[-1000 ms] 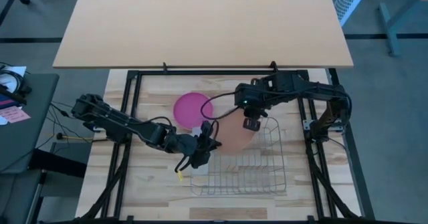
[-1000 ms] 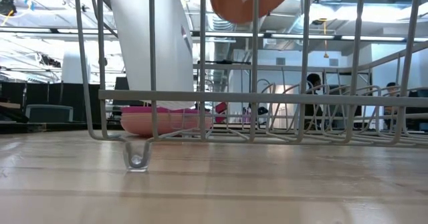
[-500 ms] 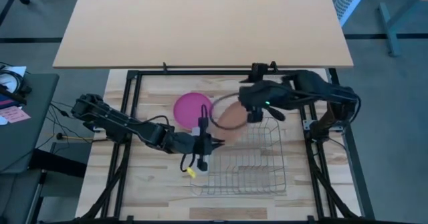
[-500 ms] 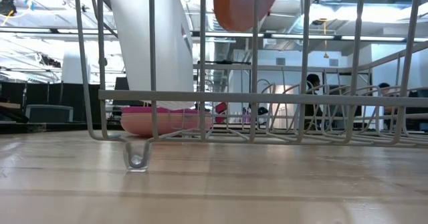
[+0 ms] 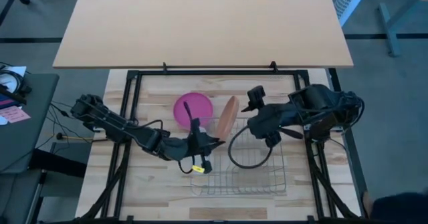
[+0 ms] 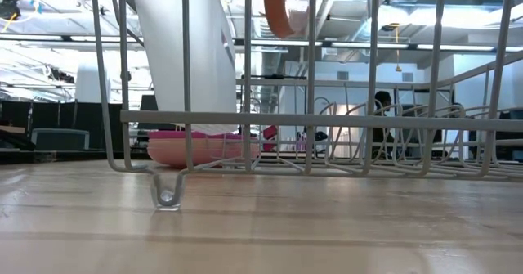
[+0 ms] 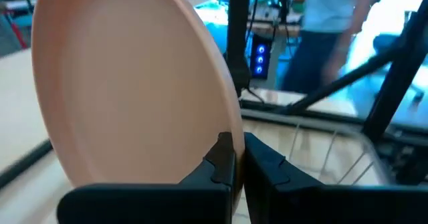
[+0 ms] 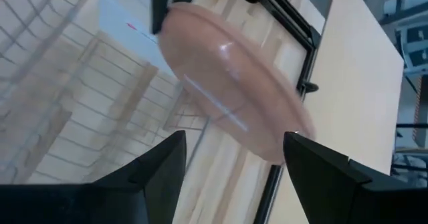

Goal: Sort dishes
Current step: Put the light brown plate in the dish rack

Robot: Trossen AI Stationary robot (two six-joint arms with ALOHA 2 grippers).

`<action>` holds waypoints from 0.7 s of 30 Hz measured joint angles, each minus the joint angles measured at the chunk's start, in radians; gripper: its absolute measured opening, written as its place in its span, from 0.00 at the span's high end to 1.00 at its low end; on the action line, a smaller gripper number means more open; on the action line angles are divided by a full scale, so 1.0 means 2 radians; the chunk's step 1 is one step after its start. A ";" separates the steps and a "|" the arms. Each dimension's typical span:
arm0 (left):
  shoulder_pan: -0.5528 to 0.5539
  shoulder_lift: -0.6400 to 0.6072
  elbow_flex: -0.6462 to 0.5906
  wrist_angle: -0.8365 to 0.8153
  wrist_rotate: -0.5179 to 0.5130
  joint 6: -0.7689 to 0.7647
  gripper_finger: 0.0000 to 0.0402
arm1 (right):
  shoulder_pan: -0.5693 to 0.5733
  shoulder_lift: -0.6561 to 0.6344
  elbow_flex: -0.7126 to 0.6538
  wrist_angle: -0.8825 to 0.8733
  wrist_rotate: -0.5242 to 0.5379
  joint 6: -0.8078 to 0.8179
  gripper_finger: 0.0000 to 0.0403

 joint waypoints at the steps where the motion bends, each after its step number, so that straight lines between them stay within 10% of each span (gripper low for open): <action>1: -0.004 0.000 0.000 -0.001 -0.009 -0.014 0.99 | 0.004 0.000 0.000 -0.001 0.000 0.006 0.36; 21: -0.086 0.126 0.000 0.129 -0.116 -0.174 1.00 | 0.029 0.000 0.000 -0.020 -0.002 0.130 0.36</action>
